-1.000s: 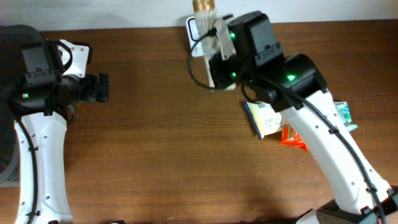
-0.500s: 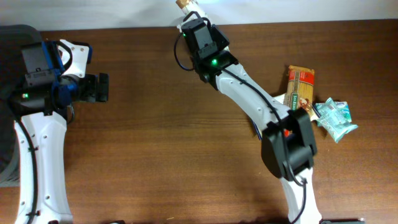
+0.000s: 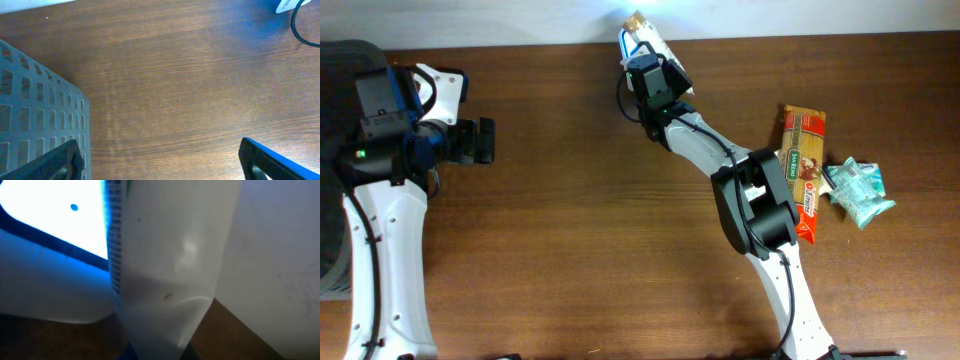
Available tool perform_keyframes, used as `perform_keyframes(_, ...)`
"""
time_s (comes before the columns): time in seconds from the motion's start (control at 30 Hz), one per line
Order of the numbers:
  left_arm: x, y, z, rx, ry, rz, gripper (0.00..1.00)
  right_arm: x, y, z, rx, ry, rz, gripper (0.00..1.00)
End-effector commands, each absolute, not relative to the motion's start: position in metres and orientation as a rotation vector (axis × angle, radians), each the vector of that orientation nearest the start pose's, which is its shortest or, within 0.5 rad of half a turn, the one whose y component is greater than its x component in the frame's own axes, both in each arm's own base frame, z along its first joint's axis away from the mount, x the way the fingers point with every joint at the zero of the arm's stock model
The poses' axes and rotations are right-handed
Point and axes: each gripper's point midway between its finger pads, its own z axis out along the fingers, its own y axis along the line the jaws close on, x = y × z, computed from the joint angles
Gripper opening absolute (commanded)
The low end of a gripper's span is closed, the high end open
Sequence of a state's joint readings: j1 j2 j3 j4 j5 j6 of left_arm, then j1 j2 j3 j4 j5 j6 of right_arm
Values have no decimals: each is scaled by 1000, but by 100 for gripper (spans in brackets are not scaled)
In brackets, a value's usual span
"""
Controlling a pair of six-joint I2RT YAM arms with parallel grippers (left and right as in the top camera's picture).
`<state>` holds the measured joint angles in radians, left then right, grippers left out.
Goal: Scan the item barcode
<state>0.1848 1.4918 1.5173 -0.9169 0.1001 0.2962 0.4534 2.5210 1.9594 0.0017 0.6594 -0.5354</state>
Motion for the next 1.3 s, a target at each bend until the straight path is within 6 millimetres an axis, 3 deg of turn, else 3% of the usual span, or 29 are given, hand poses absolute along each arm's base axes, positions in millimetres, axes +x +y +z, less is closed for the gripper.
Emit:
perform_keyframes(0.0,391,56,261,193,2427,93,99,634,190,111,-543,1940,-781,4)
perform_keyframes(0.13,391,56,261,193,2427,93,99,629,207,141,-537,1896,-738,4)
perform_keyframes(0.23,391,56,261,193,2427,93,99,621,215,191,-517,1848,-685,4)
perform_keyframes(0.3,391,56,261,193,2427,93,99,603,219,223,-534,1878,-588,4)
perform_keyframes(0.4,391,56,261,193,2427,93,99,564,224,256,-525,1988,-334,4)
perform_keyframes(0.47,391,56,261,193,2427,93,99,516,215,281,-560,2093,-221,4)
perform_keyframes(0.6,391,56,261,193,2427,93,99,432,159,304,-468,2319,-211,4)
perform_keyframes(0.67,391,56,261,193,2427,93,99,397,119,289,-308,2505,-243,4)
perform_keyframes(0.73,391,56,261,193,2427,93,99,377,86,263,-207,2669,-316,4)
perform_keyframes(0.87,391,56,261,193,2427,93,99,359,35,198,66,2882,-412,4)
perform_keyframes(1.0,391,56,261,193,2427,93,99,347,49,125,102,3021,-187,4)
perform_keyframes(1.13,391,56,261,193,2427,93,99,323,55,86,118,3114,-123,6)
perform_keyframes(1.2,391,56,261,193,2427,93,99,317,52,82,191,3128,-131,23)
perform_keyframes(1.27,391,56,261,193,2427,93,99,318,46,82,226,3130,-124,47)
